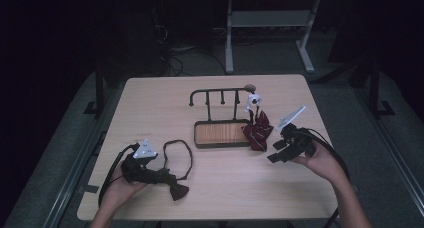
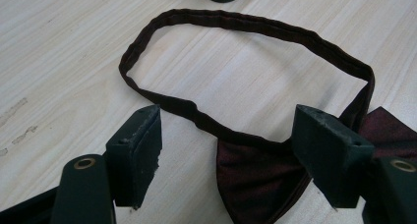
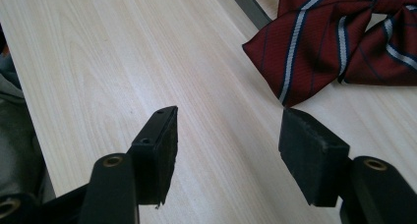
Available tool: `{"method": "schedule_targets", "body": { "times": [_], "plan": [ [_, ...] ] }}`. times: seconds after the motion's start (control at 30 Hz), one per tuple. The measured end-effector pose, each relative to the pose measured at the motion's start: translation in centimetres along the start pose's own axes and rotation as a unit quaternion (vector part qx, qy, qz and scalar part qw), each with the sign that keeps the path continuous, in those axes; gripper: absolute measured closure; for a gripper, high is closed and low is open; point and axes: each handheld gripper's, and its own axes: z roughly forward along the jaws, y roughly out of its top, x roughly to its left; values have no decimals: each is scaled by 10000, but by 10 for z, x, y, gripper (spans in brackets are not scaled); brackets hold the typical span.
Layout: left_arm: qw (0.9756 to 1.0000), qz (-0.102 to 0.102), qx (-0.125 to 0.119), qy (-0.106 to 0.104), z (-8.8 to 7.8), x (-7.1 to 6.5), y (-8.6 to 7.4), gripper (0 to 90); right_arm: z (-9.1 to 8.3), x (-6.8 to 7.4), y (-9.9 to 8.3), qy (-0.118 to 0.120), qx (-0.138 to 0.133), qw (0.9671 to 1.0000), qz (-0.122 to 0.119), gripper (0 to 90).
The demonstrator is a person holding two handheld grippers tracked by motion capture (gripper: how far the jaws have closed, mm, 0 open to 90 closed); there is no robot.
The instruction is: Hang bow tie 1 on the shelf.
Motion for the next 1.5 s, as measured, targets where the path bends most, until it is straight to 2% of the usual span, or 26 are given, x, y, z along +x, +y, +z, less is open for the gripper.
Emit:
{"method": "schedule_targets", "body": {
  "times": [0.37, 0.47, 0.87, 1.07, 1.33, 1.5],
  "plan": [
    [10000, -6, 11, -6, 1, 0, 0, 283, 7, 6, -11, -9, -132, 9999, 0, 384],
    [10000, -8, 7, -7, 1, 0, 0, 283, 10, 7, -13, -60, -35, 10000, 18, 378],
    [10000, 42, -2, 6, 0, 0, 2, 284, 18, 12, -21, 0, -68, 9999, 81, 358],
    [10000, -20, 6, 28, 0, 2, 2, 287, 19, 13, -24, 10, -109, 9999, 63, 355],
    [9998, -144, 90, -43, 2, 6, 6, 330, 17, 12, -29, 19, -145, 9999, 86, 349],
    [9997, -173, 171, 16, 3, 10, 11, 379, 15, 12, -31, 44, -200, 9997, 100, 347]
  ]
}}
